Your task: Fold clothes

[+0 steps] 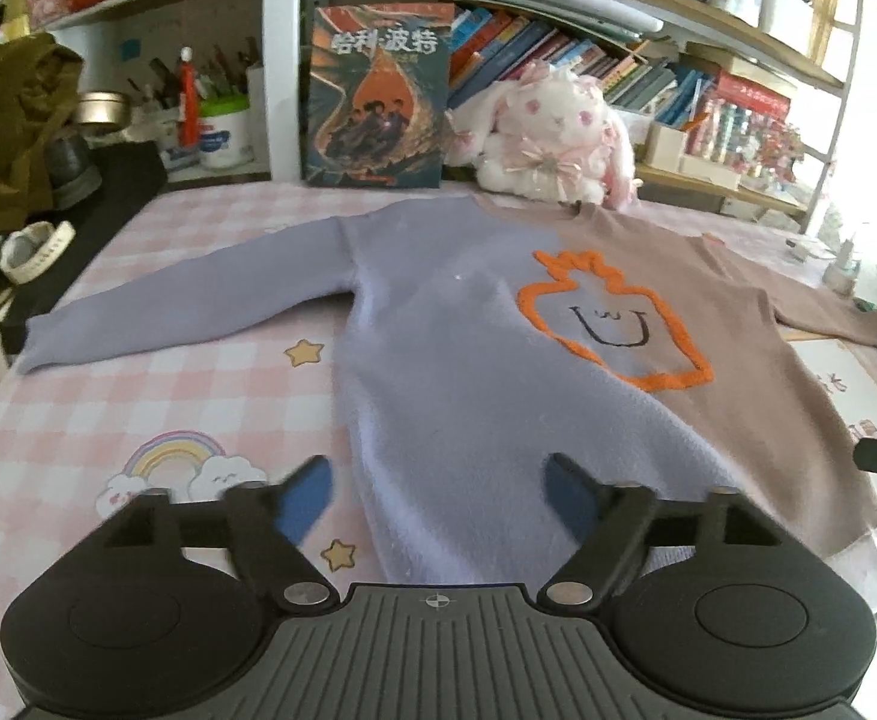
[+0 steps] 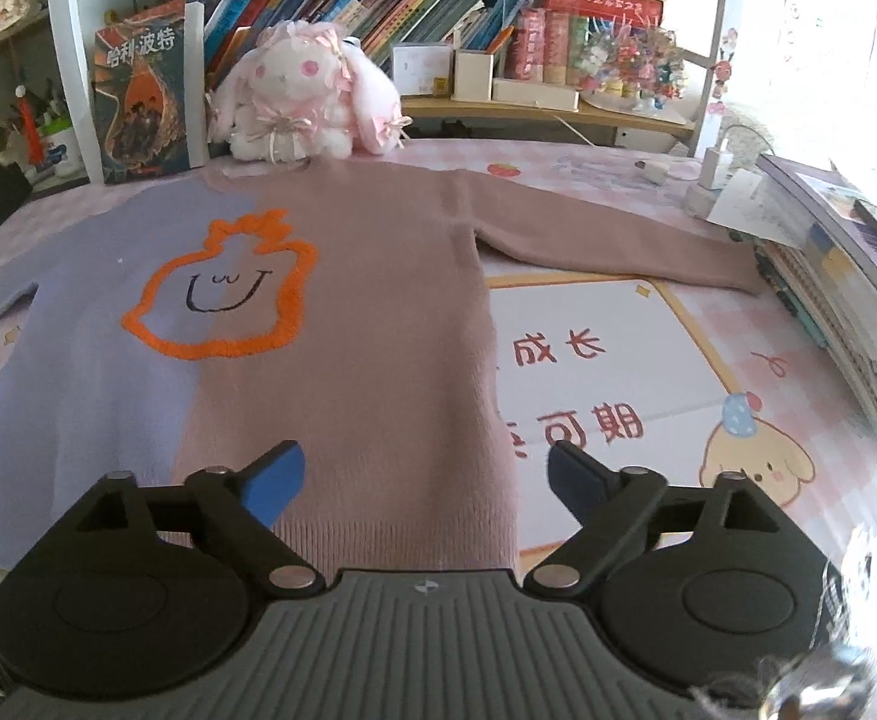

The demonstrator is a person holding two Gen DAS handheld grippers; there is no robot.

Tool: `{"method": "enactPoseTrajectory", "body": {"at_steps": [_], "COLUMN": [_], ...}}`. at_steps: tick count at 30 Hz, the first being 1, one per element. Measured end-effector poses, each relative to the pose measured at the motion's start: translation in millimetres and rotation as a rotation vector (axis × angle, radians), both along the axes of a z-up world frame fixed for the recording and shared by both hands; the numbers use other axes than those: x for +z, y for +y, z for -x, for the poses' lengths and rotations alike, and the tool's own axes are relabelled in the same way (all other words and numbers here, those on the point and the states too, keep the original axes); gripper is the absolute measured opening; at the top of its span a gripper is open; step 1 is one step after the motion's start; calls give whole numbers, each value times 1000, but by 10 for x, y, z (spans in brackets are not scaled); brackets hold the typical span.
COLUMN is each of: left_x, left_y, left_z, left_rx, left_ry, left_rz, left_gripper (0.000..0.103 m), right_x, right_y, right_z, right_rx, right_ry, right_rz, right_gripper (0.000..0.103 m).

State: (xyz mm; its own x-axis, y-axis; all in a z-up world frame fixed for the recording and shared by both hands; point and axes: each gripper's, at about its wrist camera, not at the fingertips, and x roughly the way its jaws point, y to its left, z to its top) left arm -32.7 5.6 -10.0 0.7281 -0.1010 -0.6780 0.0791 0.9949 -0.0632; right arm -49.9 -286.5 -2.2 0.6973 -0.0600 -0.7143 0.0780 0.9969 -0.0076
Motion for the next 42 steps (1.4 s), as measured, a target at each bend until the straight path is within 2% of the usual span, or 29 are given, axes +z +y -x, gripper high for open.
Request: {"method": "enactPoseTrajectory", "body": {"at_steps": [4, 6, 10, 17, 26, 34, 42], "left_x": [14, 50, 88, 73, 57, 18, 77], "left_y": [-135, -219, -369, -583, -638, -425, 170], "left_z": [51, 80, 179, 394, 490, 473, 316], "left_rx": [20, 25, 29, 14, -5, -64, -157], "left_ry": [3, 0, -20, 5, 13, -12, -43], "left_rz": [-31, -52, -75, -128, -156, -158, -144], "left_gripper": [85, 85, 91, 91, 91, 91, 91], "right_x": [5, 4, 12, -41, -97, -73, -13], "right_y": [3, -36, -129, -225, -280, -69, 495], "right_z": [56, 45, 47, 177, 319, 374, 464], "right_rx": [26, 46, 76, 114, 99, 62, -28], "right_ry": [-34, -40, -39, -37, -26, -33, -50], "right_rz": [41, 45, 28, 10, -18, 5, 26], "right_gripper": [97, 97, 98, 98, 98, 98, 98]}}
